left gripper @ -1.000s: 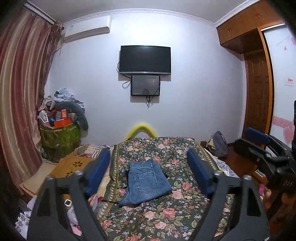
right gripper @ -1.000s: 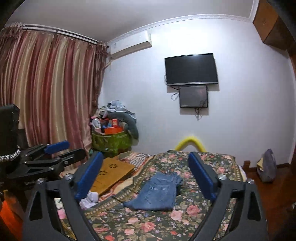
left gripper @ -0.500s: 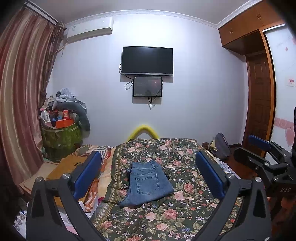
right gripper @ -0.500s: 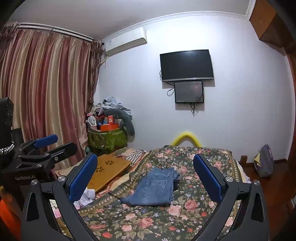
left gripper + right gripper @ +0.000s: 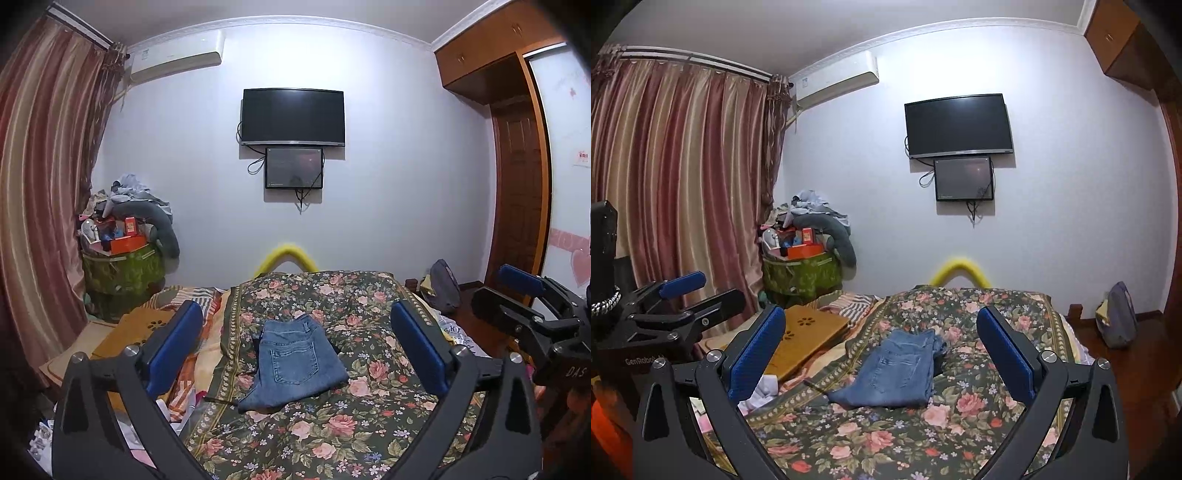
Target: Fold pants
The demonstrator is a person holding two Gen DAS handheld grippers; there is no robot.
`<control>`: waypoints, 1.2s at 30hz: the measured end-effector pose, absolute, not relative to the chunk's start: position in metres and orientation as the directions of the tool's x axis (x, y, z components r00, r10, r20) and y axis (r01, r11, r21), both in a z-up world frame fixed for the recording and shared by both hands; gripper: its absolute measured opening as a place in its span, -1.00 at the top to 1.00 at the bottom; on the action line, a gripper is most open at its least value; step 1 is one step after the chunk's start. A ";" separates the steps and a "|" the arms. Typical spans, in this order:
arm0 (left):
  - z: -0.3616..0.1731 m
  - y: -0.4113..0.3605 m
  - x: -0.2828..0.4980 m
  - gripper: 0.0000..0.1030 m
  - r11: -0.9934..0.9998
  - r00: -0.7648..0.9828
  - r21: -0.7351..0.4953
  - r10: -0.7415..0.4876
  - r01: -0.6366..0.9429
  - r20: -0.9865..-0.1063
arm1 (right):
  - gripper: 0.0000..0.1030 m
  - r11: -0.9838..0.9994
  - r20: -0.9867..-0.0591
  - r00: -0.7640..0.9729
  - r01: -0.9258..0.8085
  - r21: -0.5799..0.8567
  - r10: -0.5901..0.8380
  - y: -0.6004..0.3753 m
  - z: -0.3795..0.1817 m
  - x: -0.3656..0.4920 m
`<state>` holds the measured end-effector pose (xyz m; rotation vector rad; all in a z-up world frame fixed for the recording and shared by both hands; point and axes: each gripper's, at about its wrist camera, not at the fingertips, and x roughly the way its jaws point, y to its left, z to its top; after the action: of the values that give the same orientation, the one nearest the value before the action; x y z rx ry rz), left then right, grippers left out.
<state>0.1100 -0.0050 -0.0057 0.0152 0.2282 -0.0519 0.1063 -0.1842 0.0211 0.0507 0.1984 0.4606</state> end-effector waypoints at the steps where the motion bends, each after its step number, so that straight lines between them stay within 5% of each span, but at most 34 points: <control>1: -0.006 -0.005 0.110 -1.00 0.999 0.973 0.010 -0.050 0.054 -0.227 | -1.00 0.895 -0.180 0.876 -0.436 0.095 0.447 -0.185 0.021 0.106; 36: -0.012 0.002 0.116 -1.00 0.993 0.960 -0.003 -0.114 0.117 -0.257 | -1.00 0.906 -0.192 0.885 -0.410 0.105 0.423 -0.189 0.021 0.102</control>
<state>0.1160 0.0023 -0.0119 0.0120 0.2594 -0.1174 0.1021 -0.1890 0.0212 0.0621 0.2135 0.4339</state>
